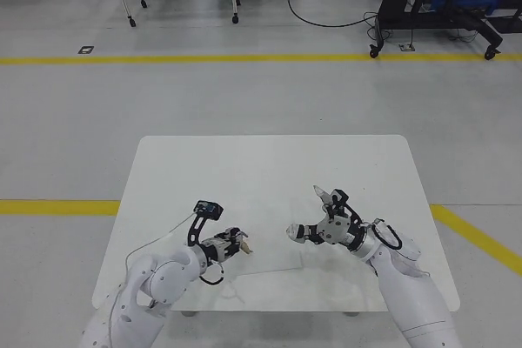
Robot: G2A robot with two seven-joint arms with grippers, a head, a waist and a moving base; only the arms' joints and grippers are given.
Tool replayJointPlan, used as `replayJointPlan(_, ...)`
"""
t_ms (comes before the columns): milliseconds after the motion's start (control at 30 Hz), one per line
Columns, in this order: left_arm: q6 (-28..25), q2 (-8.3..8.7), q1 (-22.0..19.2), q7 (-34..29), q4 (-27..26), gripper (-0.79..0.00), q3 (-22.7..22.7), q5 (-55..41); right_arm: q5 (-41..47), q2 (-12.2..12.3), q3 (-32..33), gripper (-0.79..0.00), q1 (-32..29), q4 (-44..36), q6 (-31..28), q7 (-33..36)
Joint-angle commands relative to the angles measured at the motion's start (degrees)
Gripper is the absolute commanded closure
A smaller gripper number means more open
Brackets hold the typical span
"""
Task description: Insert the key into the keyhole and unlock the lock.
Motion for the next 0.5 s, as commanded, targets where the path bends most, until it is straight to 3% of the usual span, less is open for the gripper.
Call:
replayJointPlan(0, 0.74, 0.08, 0.21, -0.67, -0.66, -0.785, -0.33, 0.05, 0.0, 0.0, 0.0, -0.785, 0.0, 0.0, 0.0, 0.0)
replayJointPlan(200, 0.6, 0.62, 2.11, -3.7, -4.2, -0.785, -5.12, -7.71, 0.0, 0.0, 0.0, -0.785, 0.0, 0.0, 0.0, 0.0)
replayJointPlan(300, -0.42, 1.29, 3.55, -6.67, -6.72, -0.785, -10.68, -14.95, 0.0, 0.0, 0.0, -0.785, 0.0, 0.0, 0.0, 0.0)
replayJointPlan(467, -3.46, 2.7, 7.47, -7.91, -12.76, -0.785, -20.7, -17.77, 0.0, 0.0, 0.0, -0.785, 0.0, 0.0, 0.0, 0.0)
